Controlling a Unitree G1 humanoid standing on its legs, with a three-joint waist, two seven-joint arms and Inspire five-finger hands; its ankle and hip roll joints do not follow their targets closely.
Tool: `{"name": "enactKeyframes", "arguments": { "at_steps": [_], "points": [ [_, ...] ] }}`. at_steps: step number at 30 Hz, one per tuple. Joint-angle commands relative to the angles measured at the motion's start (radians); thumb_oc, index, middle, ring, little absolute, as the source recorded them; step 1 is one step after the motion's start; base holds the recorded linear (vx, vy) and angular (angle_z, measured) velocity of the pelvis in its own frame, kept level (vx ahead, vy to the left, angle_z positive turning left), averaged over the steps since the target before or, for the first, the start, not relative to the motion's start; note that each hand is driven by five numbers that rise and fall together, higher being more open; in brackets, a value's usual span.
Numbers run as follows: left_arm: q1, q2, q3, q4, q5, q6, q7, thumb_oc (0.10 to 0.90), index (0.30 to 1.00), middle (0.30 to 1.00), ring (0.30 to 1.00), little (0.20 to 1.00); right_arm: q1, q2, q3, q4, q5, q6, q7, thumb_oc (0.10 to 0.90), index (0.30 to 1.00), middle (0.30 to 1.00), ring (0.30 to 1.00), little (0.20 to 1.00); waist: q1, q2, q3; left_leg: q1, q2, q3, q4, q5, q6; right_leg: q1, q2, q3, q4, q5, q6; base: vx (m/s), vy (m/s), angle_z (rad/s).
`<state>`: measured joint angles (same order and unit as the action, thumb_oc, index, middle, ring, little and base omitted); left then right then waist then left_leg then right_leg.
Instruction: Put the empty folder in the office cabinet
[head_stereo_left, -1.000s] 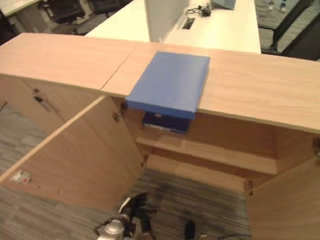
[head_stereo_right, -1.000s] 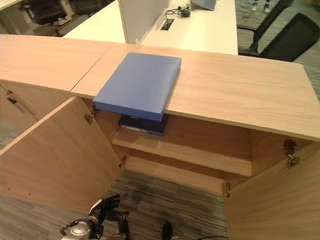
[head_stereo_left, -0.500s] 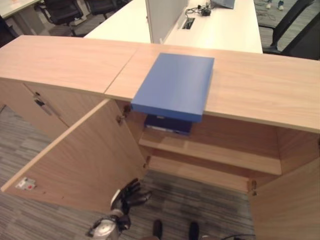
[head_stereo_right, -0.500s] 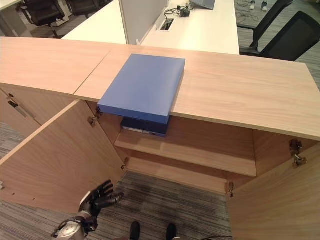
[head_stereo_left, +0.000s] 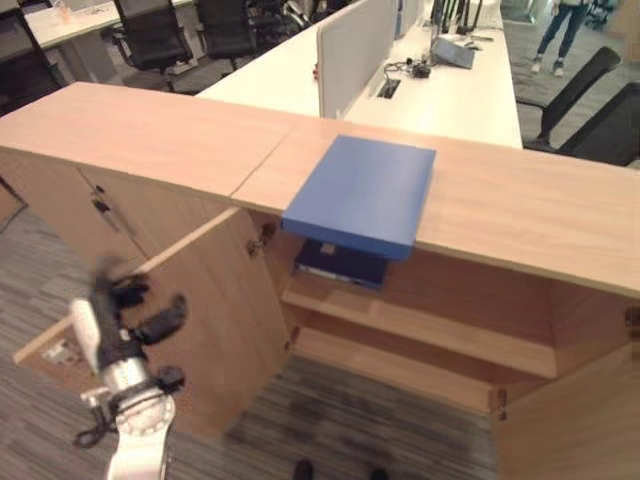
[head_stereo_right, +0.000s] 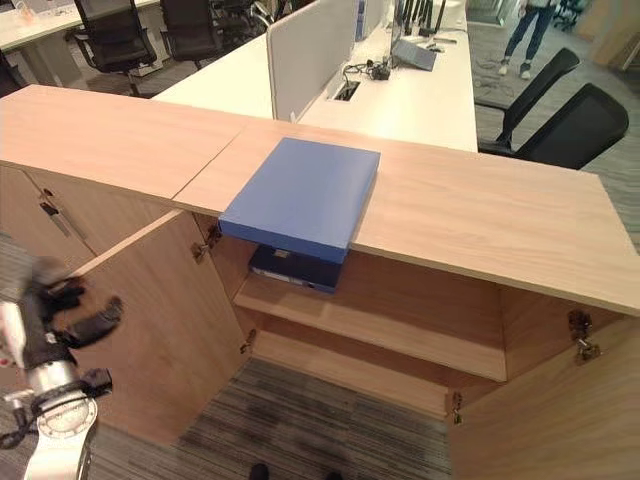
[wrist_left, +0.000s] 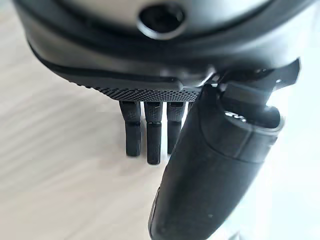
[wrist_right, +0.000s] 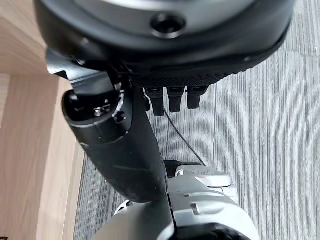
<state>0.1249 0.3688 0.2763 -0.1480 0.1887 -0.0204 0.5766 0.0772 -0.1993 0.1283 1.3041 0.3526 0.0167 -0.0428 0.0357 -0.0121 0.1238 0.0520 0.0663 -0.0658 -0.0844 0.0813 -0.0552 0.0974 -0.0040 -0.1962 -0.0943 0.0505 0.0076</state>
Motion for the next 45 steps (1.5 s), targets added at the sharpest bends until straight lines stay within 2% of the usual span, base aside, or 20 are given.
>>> {"name": "enactKeyframes", "arguments": {
  "at_steps": [1,3,4,7,12,15,24,36,45],
  "points": [
    [-0.16,0.142,-0.003,-0.082,0.159,-0.102,0.058,0.8,0.9,0.9,0.9,0.9,-0.029,0.028,0.052,0.025,-0.034,-0.02,-0.01,0.8,0.9,0.9,0.9,0.9,-0.002,-0.005,-0.033,0.014,-0.013,-0.004,-0.003,-0.09,-0.007,0.022,-0.044,0.043,0.007,-0.086,0.081,0.02,0.017,-0.06],
    [-0.206,0.196,-0.079,-0.094,0.23,-0.105,0.022,0.8,0.9,0.9,0.9,0.9,-0.045,0.034,0.07,0.035,-0.04,-0.024,-0.005,0.8,0.9,0.9,0.9,0.9,-0.009,0.001,-0.04,0.022,-0.014,-0.001,-0.003,-0.094,-0.006,0.026,-0.048,0.047,0.007,-0.084,0.085,0.02,0.02,-0.07],
    [-0.209,0.197,-0.082,-0.092,0.232,-0.105,0.022,0.8,0.9,0.9,0.9,0.9,-0.045,0.035,0.069,0.036,-0.04,-0.024,-0.005,0.8,0.9,0.9,0.9,0.9,-0.008,0.0,-0.04,0.022,-0.014,-0.001,-0.003,-0.095,-0.006,0.026,-0.048,0.047,0.007,-0.085,0.085,0.02,0.029,-0.06],
    [-0.223,0.243,-0.19,-0.15,0.279,-0.138,-0.067,0.8,0.9,0.9,0.9,0.9,-0.06,0.04,0.074,0.046,-0.042,-0.026,-0.001,0.8,0.9,0.9,0.9,0.9,-0.017,0.009,-0.048,0.028,-0.016,0.003,-0.003,-0.092,-0.001,0.026,-0.055,0.05,0.007,-0.075,0.089,0.0,0.03,-0.12],
    [-0.254,0.265,-0.257,-0.179,0.281,-0.159,-0.109,0.8,0.9,0.9,0.9,0.9,-0.062,0.038,0.074,0.057,-0.051,-0.022,0.002,0.8,0.9,0.9,0.9,0.9,-0.022,0.011,-0.053,0.032,-0.017,0.005,-0.003,-0.095,0.001,0.029,-0.056,0.055,0.007,-0.076,0.09,0.01,0.014,-0.05],
    [-0.354,0.302,-0.374,-0.188,0.294,-0.175,-0.16,0.8,0.9,0.9,0.9,0.9,-0.058,0.03,0.084,0.064,-0.06,-0.018,0.004,0.8,0.9,0.9,0.9,0.9,-0.041,0.016,-0.063,0.042,-0.014,0.009,-0.003,-0.107,0.0,0.035,-0.056,0.058,0.007,-0.083,0.094,0.01,0.009,-0.03],
    [-0.55,0.346,-0.583,-0.124,0.318,-0.188,-0.236,0.8,0.9,0.9,0.9,0.9,-0.061,0.018,0.092,0.06,-0.054,-0.017,0.011,0.8,0.9,0.9,0.9,0.9,-0.066,0.021,-0.075,0.045,-0.014,0.021,-0.003,-0.105,0.001,0.032,-0.059,0.065,0.007,-0.073,0.099,0.0,0.003,-0.01],
    [-0.688,0.36,-0.695,-0.012,0.365,-0.168,-0.267,0.8,0.9,0.9,0.9,0.9,-0.053,0.0,0.083,0.071,-0.048,-0.011,0.018,0.8,0.9,0.9,0.9,0.9,-0.085,0.025,-0.088,0.055,-0.012,0.036,-0.003,-0.113,0.0,0.033,-0.06,0.075,0.007,-0.074,0.102,0.0,0.002,-0.04],
    [-0.652,0.338,-0.643,0.013,0.309,-0.152,-0.285,0.8,0.9,0.9,0.9,0.9,-0.04,-0.008,0.07,0.076,-0.054,-0.001,0.026,0.8,0.9,0.9,0.9,0.9,-0.089,0.025,-0.088,0.064,-0.011,0.046,-0.003,-0.116,-0.001,0.037,-0.062,0.082,0.007,-0.075,0.103,0.0,-0.001,-0.02]
  ]
}}
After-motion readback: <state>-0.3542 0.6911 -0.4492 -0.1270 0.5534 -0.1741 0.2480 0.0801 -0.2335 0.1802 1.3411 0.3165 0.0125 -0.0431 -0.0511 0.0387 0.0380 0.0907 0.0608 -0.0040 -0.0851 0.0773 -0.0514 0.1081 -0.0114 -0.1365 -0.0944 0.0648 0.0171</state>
